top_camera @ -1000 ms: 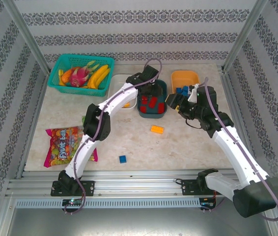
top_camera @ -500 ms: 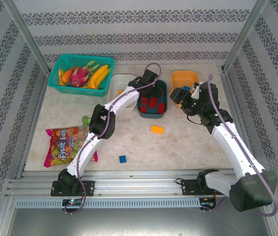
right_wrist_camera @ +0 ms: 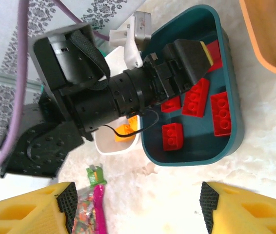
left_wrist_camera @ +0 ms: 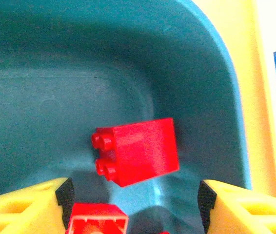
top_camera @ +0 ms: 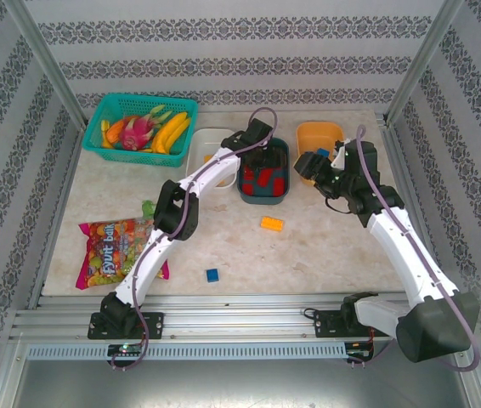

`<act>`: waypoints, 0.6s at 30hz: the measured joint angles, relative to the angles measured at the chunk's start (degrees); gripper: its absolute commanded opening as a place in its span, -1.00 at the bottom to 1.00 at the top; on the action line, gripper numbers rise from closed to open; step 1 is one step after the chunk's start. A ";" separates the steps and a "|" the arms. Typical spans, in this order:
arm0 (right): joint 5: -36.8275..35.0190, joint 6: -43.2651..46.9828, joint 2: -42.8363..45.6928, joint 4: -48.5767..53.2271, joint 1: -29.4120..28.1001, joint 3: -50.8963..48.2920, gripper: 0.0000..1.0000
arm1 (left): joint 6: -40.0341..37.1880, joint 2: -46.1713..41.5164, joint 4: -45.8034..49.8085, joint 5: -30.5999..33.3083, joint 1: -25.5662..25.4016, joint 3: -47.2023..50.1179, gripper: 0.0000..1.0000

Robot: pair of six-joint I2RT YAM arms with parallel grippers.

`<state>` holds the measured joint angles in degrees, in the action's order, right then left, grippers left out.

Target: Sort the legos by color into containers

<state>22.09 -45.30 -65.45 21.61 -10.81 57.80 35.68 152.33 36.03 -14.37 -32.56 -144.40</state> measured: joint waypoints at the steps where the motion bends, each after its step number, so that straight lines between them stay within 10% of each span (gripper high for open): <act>1: -0.39 1.01 0.31 0.61 -0.63 0.07 0.38 | 0.42 -0.85 0.57 0.07 0.00 0.00 0.40; 7: -4.68 9.14 2.03 5.22 -11.78 0.17 0.39 | 2.54 -15.98 3.50 2.91 0.00 8.61 0.40; 18: -14.14 12.09 -0.74 7.04 -35.85 -2.80 0.44 | 7.06 -62.05 1.95 7.28 0.33 64.48 0.38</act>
<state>7.94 -33.21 -66.19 28.64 -46.65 55.00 42.74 90.28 37.98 -7.09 -32.23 -79.92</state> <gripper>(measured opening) 0.717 0.694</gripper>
